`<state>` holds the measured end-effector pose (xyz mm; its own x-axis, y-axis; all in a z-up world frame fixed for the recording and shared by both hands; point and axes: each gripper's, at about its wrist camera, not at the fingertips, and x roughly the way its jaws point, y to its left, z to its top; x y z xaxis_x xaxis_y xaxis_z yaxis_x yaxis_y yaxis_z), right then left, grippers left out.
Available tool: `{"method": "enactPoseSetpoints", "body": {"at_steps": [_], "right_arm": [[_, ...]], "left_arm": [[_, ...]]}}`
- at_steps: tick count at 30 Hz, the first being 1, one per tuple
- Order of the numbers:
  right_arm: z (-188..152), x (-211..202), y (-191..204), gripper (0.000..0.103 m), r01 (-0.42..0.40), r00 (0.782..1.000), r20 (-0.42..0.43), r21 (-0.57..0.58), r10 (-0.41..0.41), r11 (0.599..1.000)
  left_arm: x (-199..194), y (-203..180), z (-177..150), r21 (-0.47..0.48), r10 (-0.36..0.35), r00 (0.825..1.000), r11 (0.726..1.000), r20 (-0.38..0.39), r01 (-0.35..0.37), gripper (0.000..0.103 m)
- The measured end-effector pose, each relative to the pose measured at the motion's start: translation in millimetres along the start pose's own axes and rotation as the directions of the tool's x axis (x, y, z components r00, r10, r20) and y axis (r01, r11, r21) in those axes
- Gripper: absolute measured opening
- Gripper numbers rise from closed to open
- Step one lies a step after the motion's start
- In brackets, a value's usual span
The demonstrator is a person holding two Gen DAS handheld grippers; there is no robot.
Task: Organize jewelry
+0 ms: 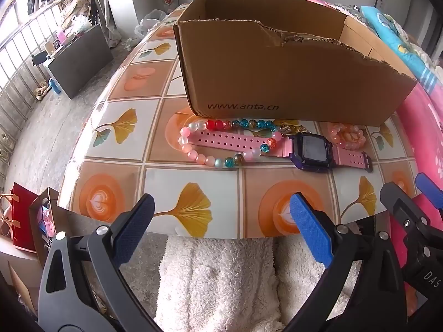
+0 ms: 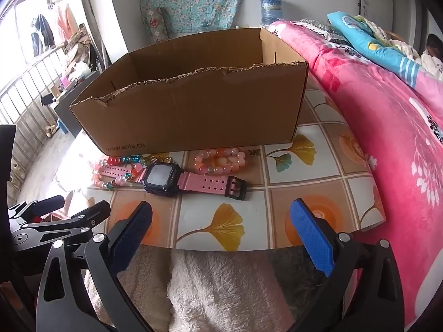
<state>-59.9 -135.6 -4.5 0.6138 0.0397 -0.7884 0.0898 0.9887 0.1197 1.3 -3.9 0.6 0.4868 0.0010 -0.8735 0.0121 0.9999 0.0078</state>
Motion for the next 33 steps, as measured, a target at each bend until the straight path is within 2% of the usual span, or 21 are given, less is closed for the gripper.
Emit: {"method": "enactPoseSetpoints", "body": {"at_steps": [33], "right_arm": [[1.3, 1.7, 5.2, 0.098, -0.009, 1.0, -0.017, -0.009, 0.008, 1.0]], "left_arm": [[0.4, 2.3, -0.6, 0.002, -0.009, 1.0, 1.0, 0.0, 0.009, 0.094]]}}
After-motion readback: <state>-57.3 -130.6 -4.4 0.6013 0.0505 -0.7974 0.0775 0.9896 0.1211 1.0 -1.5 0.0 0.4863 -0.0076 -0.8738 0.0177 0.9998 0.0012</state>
